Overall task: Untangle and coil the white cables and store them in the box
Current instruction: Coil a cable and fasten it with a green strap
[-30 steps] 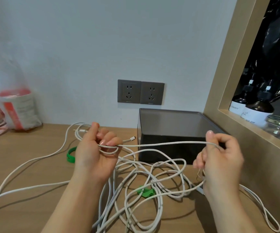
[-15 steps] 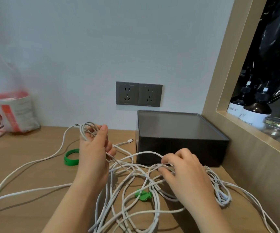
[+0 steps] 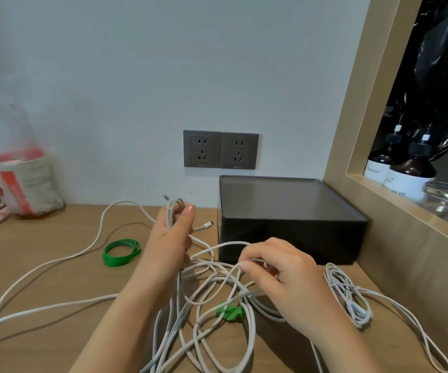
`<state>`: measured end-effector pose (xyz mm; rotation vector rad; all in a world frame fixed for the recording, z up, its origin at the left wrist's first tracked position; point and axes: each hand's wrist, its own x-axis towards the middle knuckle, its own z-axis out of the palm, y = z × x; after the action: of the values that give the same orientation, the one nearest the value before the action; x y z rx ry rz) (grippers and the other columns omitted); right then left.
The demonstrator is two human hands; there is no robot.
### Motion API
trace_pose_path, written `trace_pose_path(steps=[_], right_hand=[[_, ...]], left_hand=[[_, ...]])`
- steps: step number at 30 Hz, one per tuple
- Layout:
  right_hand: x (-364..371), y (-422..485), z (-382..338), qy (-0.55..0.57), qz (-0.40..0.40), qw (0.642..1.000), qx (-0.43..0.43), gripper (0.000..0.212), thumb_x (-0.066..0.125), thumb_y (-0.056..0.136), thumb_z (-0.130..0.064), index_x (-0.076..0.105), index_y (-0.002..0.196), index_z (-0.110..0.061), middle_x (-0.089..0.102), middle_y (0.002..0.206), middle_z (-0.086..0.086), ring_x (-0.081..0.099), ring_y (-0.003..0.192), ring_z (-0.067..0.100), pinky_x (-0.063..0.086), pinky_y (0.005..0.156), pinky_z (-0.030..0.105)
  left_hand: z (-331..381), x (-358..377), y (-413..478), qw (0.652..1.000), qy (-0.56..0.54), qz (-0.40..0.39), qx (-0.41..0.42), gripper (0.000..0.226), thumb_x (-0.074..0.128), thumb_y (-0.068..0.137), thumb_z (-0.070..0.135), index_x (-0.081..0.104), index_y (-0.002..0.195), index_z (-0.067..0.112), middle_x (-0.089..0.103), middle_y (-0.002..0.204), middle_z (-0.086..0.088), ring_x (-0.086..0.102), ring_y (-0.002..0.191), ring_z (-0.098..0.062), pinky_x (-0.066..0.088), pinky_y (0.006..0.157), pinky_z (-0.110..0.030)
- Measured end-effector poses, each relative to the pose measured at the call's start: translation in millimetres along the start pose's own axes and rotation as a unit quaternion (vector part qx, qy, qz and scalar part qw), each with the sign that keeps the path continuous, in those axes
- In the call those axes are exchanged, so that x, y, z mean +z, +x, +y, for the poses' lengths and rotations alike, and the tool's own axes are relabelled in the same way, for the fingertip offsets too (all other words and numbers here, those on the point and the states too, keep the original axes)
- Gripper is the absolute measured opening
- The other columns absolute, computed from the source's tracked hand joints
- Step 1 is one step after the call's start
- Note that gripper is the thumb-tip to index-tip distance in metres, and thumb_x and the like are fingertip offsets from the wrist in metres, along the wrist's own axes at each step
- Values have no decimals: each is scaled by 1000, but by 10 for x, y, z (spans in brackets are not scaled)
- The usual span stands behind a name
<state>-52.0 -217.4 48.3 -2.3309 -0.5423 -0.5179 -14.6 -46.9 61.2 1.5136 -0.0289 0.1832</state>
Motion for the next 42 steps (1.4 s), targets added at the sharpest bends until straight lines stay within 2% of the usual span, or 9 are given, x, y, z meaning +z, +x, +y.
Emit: trace_pose_path(steps=[9, 12, 14, 17, 22, 27, 32, 36, 42], right_hand=[[56, -11, -18, 39, 125, 991, -14, 10, 59, 88, -29, 58, 87, -39, 61, 75, -22, 60, 80, -1, 51, 67, 18], [59, -8, -25, 38, 151, 988, -1, 10, 60, 86, -28, 58, 86, -38, 60, 73, -22, 59, 81, -2, 50, 67, 15], [44, -6, -26, 35, 171, 985, 7, 14, 61, 86, -24, 58, 84, -37, 59, 71, -22, 59, 81, -4, 47, 65, 9], [34, -6, -26, 26, 194, 981, 15, 16, 62, 87, -19, 59, 85, -34, 59, 70, -20, 58, 79, -2, 45, 62, 7], [34, 6, -137, 150, 156, 971, 100, 14, 55, 90, -18, 57, 82, -29, 62, 67, -9, 62, 65, 3, 50, 54, 13], [-10, 15, -202, 335, 115, 917, 180, 14, 50, 94, -12, 61, 87, -17, 69, 68, 3, 65, 56, 16, 54, 51, 27], [-26, 20, -182, 366, 104, 905, 191, 11, 51, 93, -11, 61, 90, -14, 72, 77, 1, 69, 67, 17, 54, 53, 23], [1, 19, -136, 283, 128, 935, 169, 16, 55, 91, -13, 63, 84, -25, 67, 78, -16, 65, 74, 0, 49, 56, 11], [13, 19, -103, 201, 168, 955, 136, 16, 60, 87, -17, 61, 81, -32, 63, 77, -22, 60, 71, -4, 46, 56, 8]], left_hand=[[-186, 180, -68, 972, 112, -198, -49, 86, 39, 35, 101, 65, 89, 40, 58, 78, 12, 55, 68, -8, 38, 102, -56], [-170, 217, -145, 970, 66, -226, -54, 77, 49, 35, 96, 66, 87, 42, 58, 77, 1, 51, 100, -49, 24, 106, -62], [-105, 199, -156, 965, 54, -255, -43, 72, 57, 46, 86, 63, 97, 37, 61, 91, -3, 46, 114, -48, 31, 102, -60], [-76, 137, -149, 940, 87, -329, -19, 71, 76, 53, 55, 56, 114, 25, 69, 85, 9, 67, 85, -6, 52, 75, -21], [-108, 135, -167, 935, 140, -325, -12, 80, 82, 43, 39, 53, 117, 34, 63, 110, 10, 58, 109, -14, 46, 100, -43], [-145, 145, -161, 940, 102, -324, -17, 56, 73, 59, 25, 55, 112, 25, 66, 105, -4, 65, 99, -16, 52, 93, -40], [-143, 172, -142, 944, 109, -311, -17, 54, 60, 61, 46, 57, 112, 30, 65, 112, 3, 61, 110, -13, 45, 100, -42], [-134, 185, -164, 932, 199, -303, -5, 23, 42, 93, 37, 57, 108, 27, 61, 95, -1, 57, 81, -11, 50, 77, -31], [-99, 210, -224, 948, 114, -297, -21, 32, 32, 100, 35, 58, 99, 16, 57, 68, 2, 51, 54, -10, 46, 48, -23]])
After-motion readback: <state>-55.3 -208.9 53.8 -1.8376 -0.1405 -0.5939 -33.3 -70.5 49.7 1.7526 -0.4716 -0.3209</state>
